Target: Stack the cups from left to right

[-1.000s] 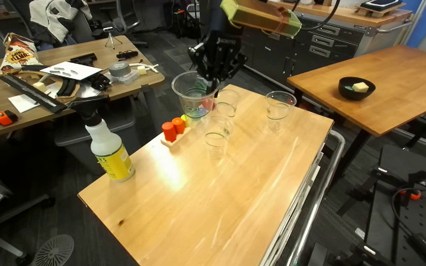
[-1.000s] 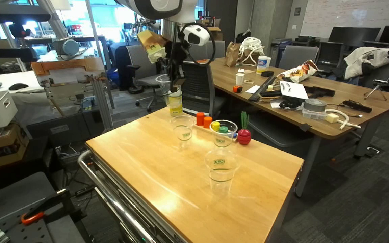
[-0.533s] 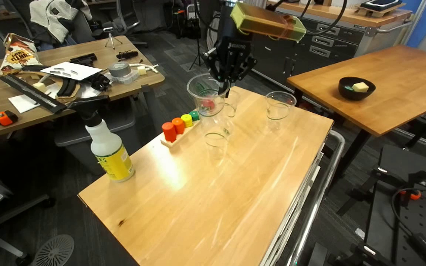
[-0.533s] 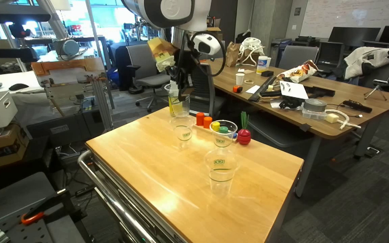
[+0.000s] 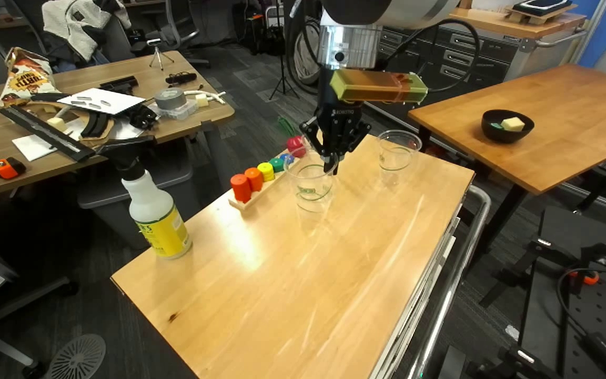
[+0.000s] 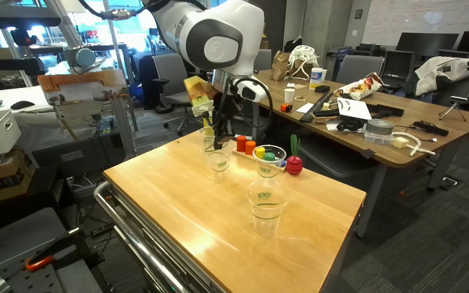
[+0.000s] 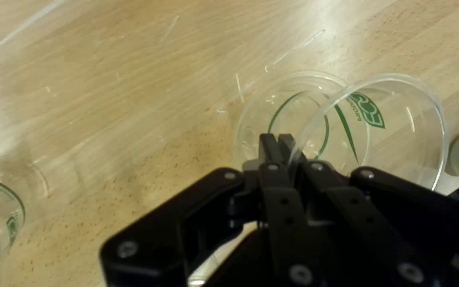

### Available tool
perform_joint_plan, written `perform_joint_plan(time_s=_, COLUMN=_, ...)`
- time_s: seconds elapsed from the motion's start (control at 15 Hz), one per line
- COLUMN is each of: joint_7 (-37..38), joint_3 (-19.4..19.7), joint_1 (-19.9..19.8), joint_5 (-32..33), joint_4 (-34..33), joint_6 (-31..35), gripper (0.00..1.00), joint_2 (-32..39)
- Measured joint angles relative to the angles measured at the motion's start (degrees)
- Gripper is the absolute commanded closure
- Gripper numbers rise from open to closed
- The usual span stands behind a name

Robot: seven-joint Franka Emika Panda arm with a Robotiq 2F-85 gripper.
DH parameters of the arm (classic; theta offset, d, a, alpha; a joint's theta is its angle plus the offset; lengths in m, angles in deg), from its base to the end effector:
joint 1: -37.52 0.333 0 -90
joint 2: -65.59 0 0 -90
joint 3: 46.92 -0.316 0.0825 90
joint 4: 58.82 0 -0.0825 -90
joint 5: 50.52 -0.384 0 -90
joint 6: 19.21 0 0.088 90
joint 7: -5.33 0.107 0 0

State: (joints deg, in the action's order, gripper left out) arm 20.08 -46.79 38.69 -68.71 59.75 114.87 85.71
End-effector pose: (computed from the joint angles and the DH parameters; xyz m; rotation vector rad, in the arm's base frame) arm 0.5811 0.0155 0.2541 -2.8519 0.6830 0.1601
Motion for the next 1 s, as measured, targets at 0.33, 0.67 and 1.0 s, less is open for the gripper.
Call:
perform_joint_plan(time_s=0.33, joint_7=-0.07, joint_3=-0.05, joint_1=0.0, joint_5=0.0, joint_4=-0.64, joint_6=-0.01, gripper=0.49, joint_2=1.6)
perform_joint_plan(time_s=0.67, joint_7=-0.07, joint_3=-0.16, joint_1=0.0, joint_5=0.0, joint_4=-1.29, joint_6=0.07, gripper=0.11, joint_2=0.9)
perform_joint_plan(time_s=1.0, joint_7=-0.07, joint_3=-0.13, joint_1=0.0, joint_5=0.05, joint_4=-1.28, joint_6=0.1, gripper=0.0, joint_2=-0.28)
